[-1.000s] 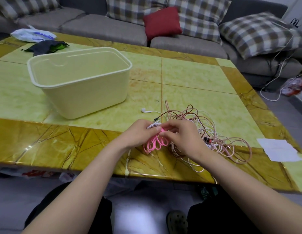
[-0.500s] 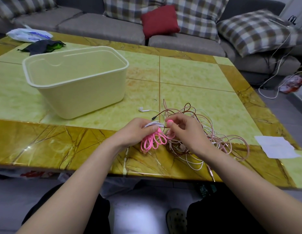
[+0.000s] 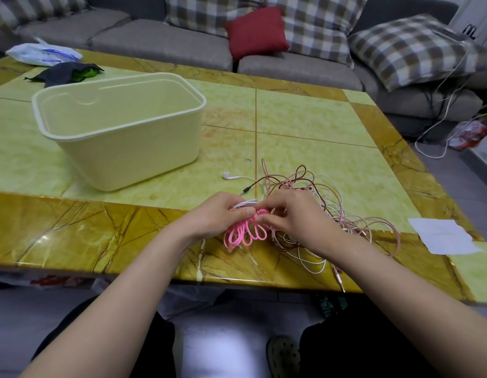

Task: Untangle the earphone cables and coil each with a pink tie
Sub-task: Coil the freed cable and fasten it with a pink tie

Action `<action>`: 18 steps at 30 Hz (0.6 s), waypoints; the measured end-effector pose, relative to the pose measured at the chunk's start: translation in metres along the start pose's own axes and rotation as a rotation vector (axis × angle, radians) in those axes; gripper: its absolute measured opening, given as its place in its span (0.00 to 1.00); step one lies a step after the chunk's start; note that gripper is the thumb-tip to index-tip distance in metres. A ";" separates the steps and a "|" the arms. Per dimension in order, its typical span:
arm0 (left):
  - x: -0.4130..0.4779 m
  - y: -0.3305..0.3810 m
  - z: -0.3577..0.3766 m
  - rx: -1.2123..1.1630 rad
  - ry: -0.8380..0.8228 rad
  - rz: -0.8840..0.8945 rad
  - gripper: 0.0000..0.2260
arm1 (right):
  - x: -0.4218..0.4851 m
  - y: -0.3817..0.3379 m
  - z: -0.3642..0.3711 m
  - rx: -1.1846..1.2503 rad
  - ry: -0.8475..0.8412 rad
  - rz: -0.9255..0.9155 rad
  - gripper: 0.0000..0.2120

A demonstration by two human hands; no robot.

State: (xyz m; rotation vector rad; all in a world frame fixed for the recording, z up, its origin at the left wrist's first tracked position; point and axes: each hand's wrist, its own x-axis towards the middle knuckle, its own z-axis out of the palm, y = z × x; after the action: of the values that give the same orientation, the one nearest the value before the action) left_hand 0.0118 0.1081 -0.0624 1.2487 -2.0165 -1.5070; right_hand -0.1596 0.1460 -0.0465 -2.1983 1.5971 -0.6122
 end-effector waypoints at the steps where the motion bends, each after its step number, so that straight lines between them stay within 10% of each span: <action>1: 0.000 0.000 0.000 0.010 0.004 -0.001 0.12 | 0.001 0.000 0.000 -0.034 -0.002 -0.026 0.10; 11: 0.003 -0.002 0.002 0.077 0.037 0.009 0.13 | 0.001 0.006 -0.006 0.292 -0.099 0.156 0.06; 18: 0.006 -0.003 -0.005 0.428 0.435 -0.031 0.09 | -0.002 0.016 -0.006 0.262 0.046 0.277 0.07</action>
State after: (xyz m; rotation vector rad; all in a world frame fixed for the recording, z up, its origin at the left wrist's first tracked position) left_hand 0.0128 0.1000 -0.0652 1.6046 -2.0723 -0.7346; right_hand -0.1761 0.1434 -0.0504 -1.7510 1.6967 -0.7442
